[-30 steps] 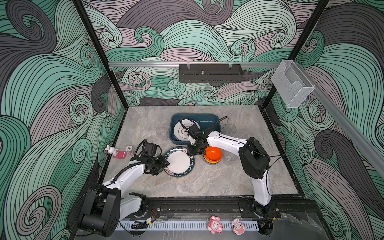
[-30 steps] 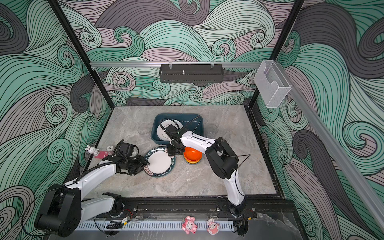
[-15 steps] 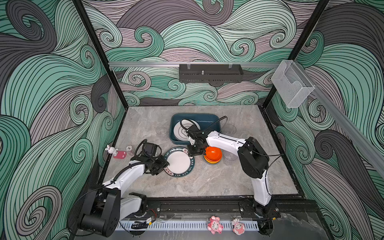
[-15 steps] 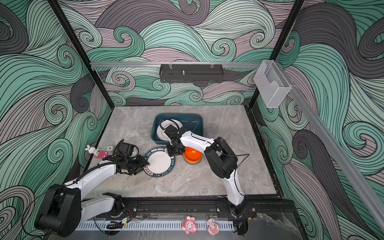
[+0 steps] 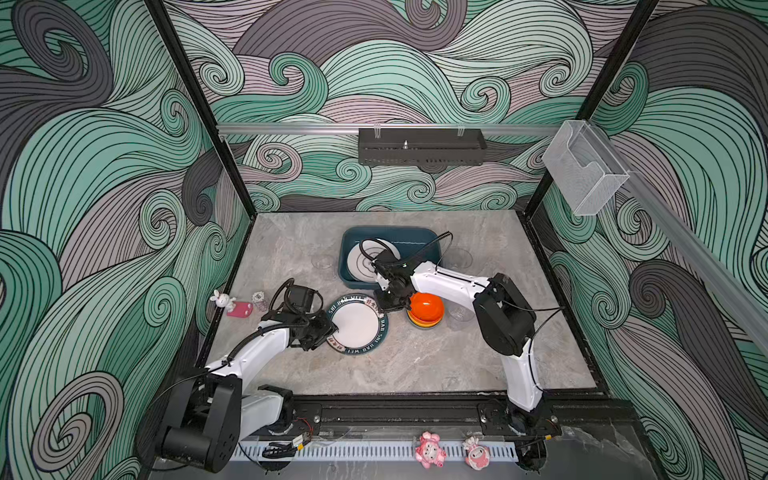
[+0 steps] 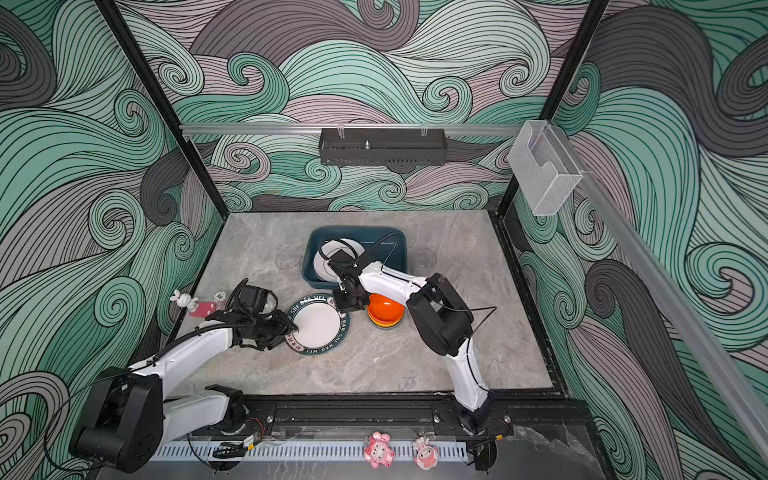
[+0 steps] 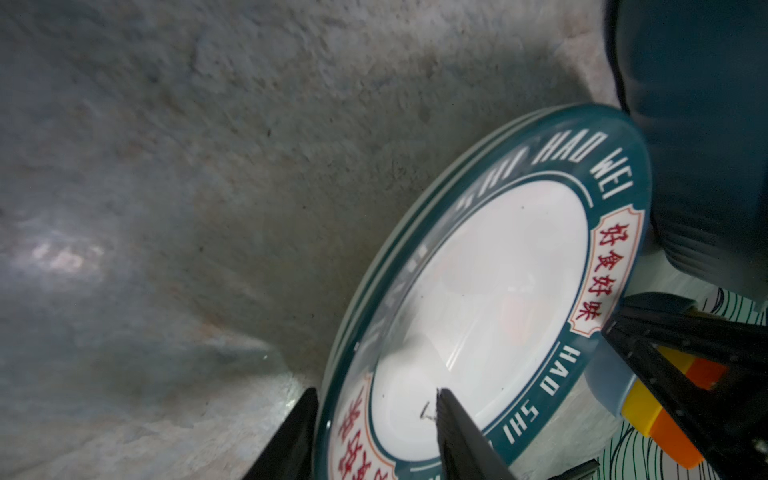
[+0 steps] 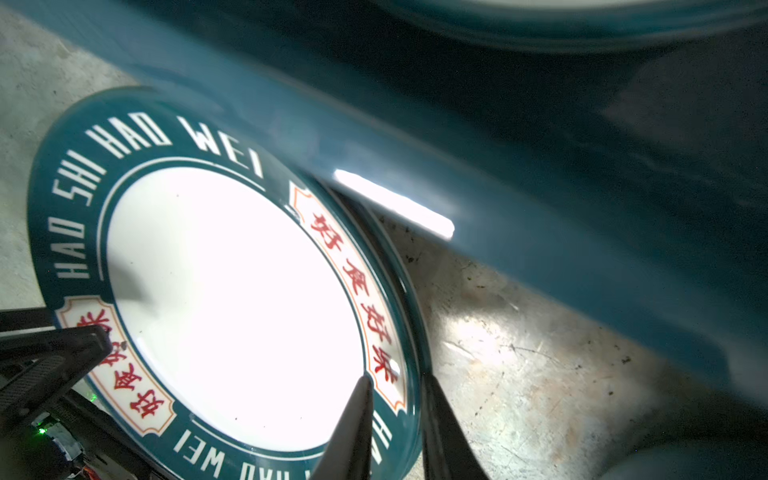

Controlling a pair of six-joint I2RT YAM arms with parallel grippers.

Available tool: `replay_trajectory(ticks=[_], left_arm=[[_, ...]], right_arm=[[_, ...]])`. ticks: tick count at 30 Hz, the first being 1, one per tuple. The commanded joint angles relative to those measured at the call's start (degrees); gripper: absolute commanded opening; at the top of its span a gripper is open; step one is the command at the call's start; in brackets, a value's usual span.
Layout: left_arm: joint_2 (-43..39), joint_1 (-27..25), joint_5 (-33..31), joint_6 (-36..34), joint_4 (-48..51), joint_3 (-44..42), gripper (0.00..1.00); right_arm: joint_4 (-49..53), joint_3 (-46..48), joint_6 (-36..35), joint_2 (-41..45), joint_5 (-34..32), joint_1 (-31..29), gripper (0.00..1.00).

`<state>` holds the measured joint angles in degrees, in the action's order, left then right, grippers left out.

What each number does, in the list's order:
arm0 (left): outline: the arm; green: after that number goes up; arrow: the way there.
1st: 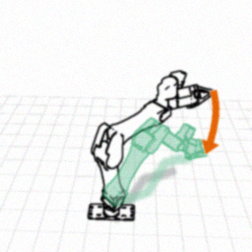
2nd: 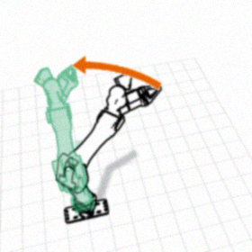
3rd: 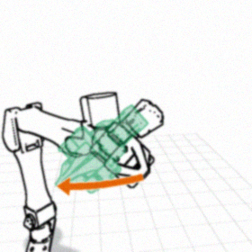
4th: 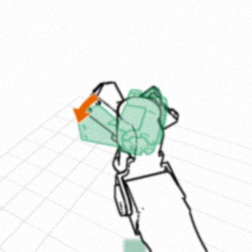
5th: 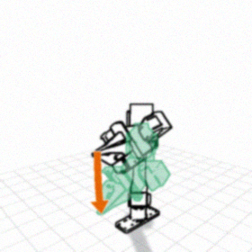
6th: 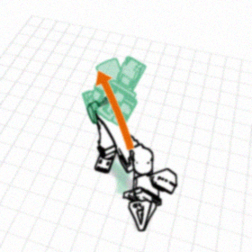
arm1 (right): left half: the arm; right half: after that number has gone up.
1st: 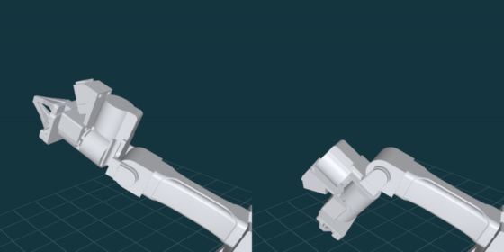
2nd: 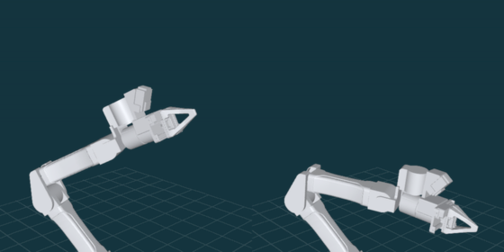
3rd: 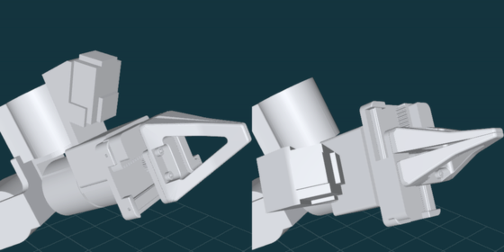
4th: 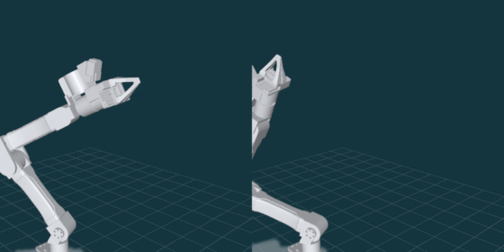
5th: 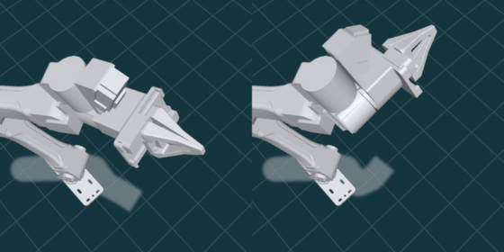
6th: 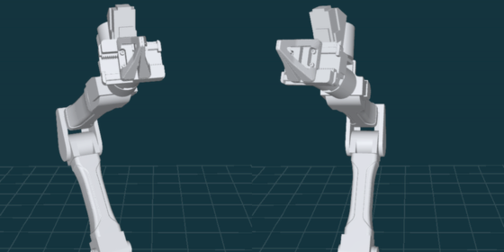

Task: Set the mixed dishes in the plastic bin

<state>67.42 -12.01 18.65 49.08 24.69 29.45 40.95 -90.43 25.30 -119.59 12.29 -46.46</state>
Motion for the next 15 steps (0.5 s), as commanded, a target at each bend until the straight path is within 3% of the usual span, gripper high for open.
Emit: replay_trajectory(ticks=[1, 15], left_arm=[[0.49, 0.23, 0.61, -0.56, -0.45, 0.34, 0.47], [-0.05, 0.18, 0.60, -0.39, -0.08, -0.01, 0.45]], right_arm=[[0.87, -1.63, -0.68, -1.54, 0.37, -0.82, 0.21], [2.25, -3.08, -1.34, -3.52, 0.28, -1.62, 0.12]])
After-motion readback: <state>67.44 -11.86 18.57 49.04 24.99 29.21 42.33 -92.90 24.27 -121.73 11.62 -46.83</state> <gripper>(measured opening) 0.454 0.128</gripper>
